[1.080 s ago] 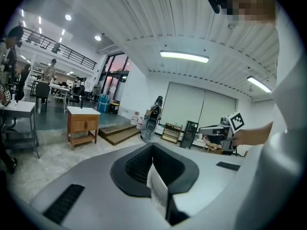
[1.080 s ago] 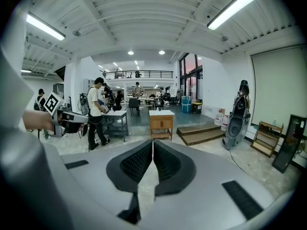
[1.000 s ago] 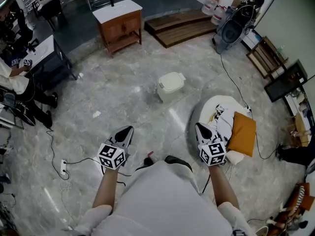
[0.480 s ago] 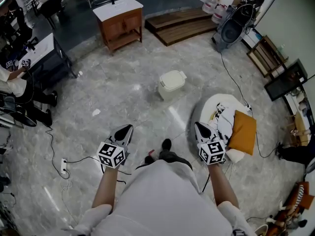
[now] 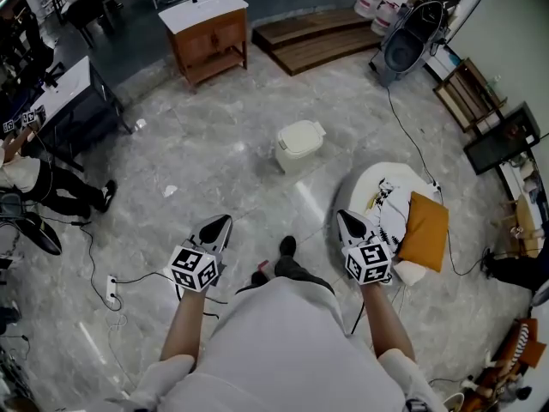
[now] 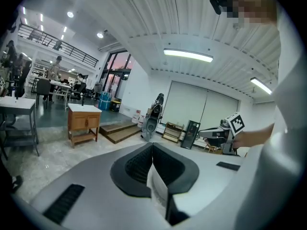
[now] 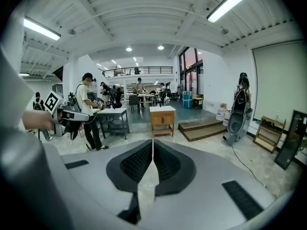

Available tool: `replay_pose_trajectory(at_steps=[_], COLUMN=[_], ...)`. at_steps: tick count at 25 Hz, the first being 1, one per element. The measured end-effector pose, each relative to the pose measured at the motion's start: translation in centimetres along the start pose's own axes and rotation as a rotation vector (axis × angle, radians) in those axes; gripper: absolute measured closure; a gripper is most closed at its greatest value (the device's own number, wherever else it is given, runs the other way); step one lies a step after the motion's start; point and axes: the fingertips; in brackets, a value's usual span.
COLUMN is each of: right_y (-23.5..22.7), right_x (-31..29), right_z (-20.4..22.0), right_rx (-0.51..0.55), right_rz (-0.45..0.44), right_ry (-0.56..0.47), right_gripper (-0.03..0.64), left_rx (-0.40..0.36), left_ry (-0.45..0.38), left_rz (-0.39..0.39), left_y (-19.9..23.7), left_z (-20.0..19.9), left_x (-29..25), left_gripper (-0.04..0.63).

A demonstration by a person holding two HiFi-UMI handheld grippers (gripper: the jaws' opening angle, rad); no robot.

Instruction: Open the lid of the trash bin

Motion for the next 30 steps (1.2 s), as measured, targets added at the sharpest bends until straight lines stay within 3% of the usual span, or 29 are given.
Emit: replay_pose_trajectory(at_steps=[30], right_y=[-11.7], right_x=[-11.3], right_z=[-4.6], right_rx=[0.040], right_rz=[-0.134], right_ry=[0.079], right_gripper=[0.586], left_rx=[-0.003], left_ry=[0.072], left_rz=[-0.066], left_y=[2.2], left_z=[-3.0], left_x=[-14.8], left_gripper=[0.577])
Point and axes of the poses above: the fingertips, and each gripper's own axes: x backward along the fingers, y to its left, z out of its underside, and after that the axes turned 11 degrees about -x, right-handed
